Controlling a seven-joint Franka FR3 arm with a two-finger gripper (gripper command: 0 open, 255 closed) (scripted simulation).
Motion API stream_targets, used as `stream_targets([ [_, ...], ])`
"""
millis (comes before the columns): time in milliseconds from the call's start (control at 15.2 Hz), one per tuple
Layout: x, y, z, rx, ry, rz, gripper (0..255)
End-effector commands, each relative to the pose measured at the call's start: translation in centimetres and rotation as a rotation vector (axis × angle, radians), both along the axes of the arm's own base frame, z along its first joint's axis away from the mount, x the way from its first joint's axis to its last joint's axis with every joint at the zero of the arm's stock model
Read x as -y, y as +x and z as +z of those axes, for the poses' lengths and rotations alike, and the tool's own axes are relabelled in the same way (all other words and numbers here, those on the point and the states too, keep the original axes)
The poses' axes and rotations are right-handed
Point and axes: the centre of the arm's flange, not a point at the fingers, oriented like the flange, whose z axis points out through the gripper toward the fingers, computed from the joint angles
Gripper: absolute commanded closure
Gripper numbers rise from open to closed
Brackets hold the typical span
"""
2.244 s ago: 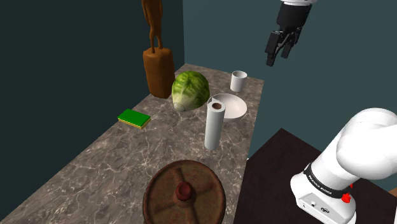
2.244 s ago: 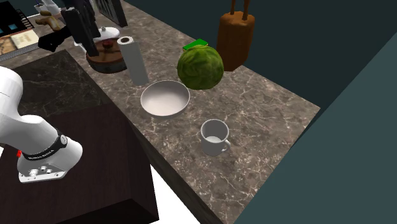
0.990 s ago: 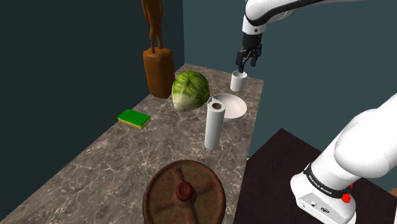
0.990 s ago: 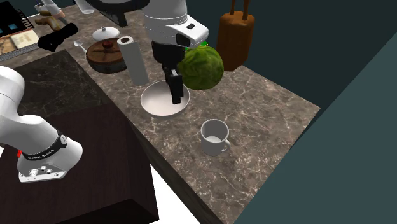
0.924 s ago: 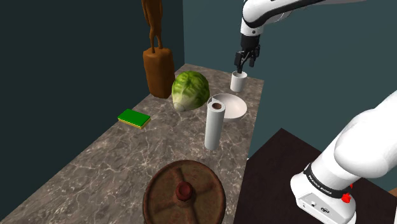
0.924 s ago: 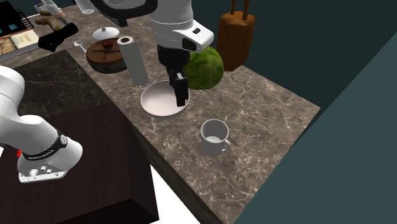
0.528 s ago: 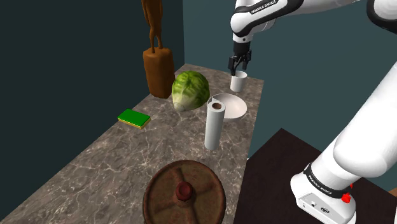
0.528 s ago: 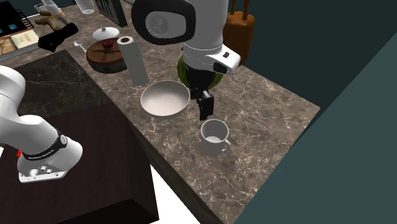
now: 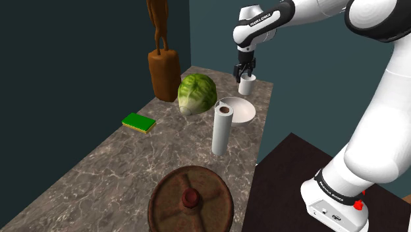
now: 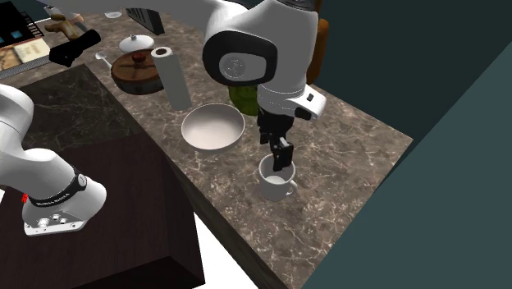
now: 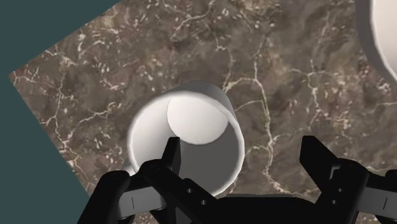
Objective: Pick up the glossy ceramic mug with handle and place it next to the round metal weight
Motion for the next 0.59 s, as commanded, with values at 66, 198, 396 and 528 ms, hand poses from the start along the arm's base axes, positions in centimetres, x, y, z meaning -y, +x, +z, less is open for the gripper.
stream_targets([
  [66, 0.20, -0.07, -1.63, 0.000, 0.000, 0.000, 0],
  [198, 0.23, -0.10, -1.93, 0.000, 0.000, 0.000, 0],
  [396, 0.23, -0.09, -1.93, 0.000, 0.000, 0.000, 0],
  [528, 0.23, -0.09, -1.93, 0.000, 0.000, 0.000, 0],
])
